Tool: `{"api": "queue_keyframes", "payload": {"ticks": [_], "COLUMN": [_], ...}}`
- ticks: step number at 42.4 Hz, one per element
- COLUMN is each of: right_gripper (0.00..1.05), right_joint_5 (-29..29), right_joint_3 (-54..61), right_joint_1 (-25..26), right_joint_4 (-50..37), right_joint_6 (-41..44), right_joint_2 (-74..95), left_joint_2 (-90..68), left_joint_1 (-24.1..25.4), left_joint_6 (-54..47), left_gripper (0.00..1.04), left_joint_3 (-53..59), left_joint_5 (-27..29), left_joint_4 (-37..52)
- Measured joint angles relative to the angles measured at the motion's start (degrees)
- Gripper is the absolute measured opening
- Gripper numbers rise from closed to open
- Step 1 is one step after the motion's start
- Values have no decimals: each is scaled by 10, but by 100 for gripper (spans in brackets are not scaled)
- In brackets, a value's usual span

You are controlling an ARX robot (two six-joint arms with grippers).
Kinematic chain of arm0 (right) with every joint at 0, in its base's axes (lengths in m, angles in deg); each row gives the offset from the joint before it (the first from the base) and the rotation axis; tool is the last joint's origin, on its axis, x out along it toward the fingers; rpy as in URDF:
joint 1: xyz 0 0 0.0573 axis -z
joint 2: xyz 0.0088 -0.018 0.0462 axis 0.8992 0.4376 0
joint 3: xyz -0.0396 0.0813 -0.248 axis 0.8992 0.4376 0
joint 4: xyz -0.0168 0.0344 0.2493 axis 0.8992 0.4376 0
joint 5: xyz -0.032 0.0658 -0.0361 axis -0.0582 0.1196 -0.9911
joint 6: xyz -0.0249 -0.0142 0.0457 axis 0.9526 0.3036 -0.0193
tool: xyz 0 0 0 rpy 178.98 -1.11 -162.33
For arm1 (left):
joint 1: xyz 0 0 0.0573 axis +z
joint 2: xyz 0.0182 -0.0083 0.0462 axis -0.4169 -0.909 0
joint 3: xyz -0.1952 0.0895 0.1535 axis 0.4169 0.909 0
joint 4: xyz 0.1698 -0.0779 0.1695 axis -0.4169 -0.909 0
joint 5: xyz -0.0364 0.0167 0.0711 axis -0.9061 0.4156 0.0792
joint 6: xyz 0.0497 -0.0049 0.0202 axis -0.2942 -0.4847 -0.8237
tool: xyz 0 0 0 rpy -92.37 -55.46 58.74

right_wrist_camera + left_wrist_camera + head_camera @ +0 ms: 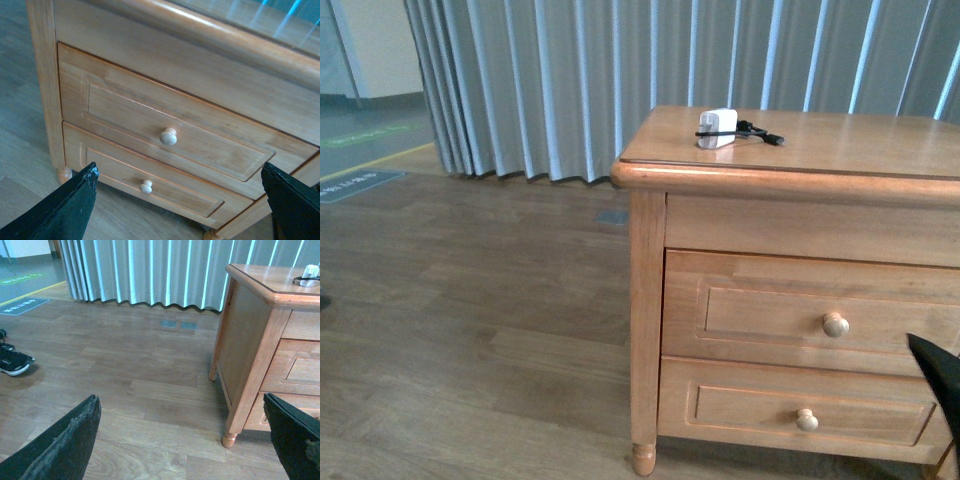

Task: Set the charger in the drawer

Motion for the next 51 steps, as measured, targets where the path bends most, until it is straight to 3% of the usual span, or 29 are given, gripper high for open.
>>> {"api": "queue_keyframes", "payload": {"ticks": [10,30,51], "right_gripper": [96,96,96], "right_joint_5": [-17,-45,-59], "right_joint_3": [-143,-348,-378], "right_joint_1": [-1,19,31], "right_joint_4": [-53,-48,-43], "right_joint_6": [-17,-32,-50], "right_joint_2": [261,462,497], "left_joint_2": [0,0,0], "left_joint_1": [0,0,0], "left_joint_6": [0,0,0], "left_gripper": [99,99,99], "left_joint_3": [0,0,0], "left_joint_5": [0,0,0], "left_joint_4": [0,0,0]}}
